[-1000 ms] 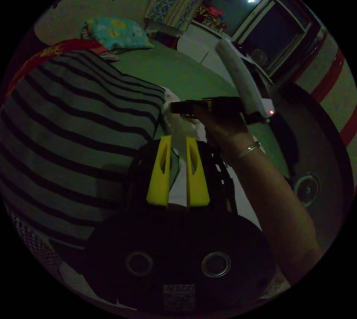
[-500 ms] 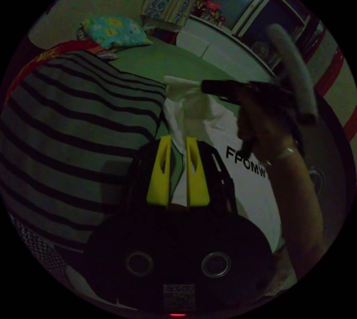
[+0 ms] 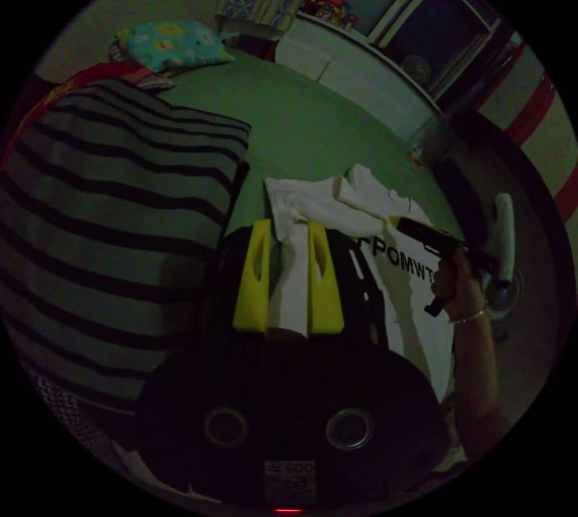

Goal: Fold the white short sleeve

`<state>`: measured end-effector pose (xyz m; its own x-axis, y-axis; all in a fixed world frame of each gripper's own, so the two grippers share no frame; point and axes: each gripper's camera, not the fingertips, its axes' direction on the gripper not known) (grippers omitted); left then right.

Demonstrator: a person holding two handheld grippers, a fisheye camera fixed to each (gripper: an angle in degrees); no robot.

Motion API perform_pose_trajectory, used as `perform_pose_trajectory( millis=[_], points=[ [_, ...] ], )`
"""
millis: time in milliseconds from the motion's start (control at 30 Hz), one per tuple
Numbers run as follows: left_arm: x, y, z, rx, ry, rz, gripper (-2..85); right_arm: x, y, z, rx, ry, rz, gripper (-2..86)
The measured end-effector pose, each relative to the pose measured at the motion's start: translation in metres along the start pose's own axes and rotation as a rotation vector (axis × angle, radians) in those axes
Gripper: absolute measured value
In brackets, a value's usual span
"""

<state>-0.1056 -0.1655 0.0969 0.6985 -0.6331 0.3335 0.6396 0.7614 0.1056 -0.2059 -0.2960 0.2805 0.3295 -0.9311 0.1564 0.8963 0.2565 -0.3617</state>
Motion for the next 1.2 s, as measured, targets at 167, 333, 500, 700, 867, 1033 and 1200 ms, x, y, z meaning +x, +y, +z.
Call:
perform_pose_trajectory(
  millis=[167, 333, 500, 700, 867, 1033, 1200],
  points=[
    [-0.001, -0.007, 0.019, -0.029, -0.015, 0.004, 11.8, -0.031, -0.031, 0.023, -0.031, 0.008, -0.143, 13.7],
    [-0.005, -0.011, 0.03, -0.022, -0.01, -0.001, 11.9, -0.037, -0.057, 0.074, -0.142, 0.174, -0.134, 9.6],
    [-0.009, -0.015, 0.04, -0.025, 0.001, -0.004, 11.8, -0.029, -0.06, 0.063, -0.047, 0.178, -0.115, -1.0],
    [-0.018, -0.017, 0.047, -0.002, 0.006, -0.033, 11.6, -0.017, -0.004, -0.025, 0.207, -0.035, -0.314, -1.6],
    [-0.031, -0.017, 0.049, 0.021, 0.014, -0.107, 10.3, 0.038, 0.052, -0.013, -0.051, 0.026, -0.324, 1.2],
    [-0.029, -0.019, 0.063, -0.021, 0.042, -0.097, 10.1, 0.073, 0.057, -0.012, -0.107, 0.062, -0.183, 5.6],
    [-0.015, -0.021, 0.076, -0.057, 0.015, -0.018, 10.8, 0.056, 0.022, -0.004, -0.042, 0.044, -0.236, 5.8]
  ],
)
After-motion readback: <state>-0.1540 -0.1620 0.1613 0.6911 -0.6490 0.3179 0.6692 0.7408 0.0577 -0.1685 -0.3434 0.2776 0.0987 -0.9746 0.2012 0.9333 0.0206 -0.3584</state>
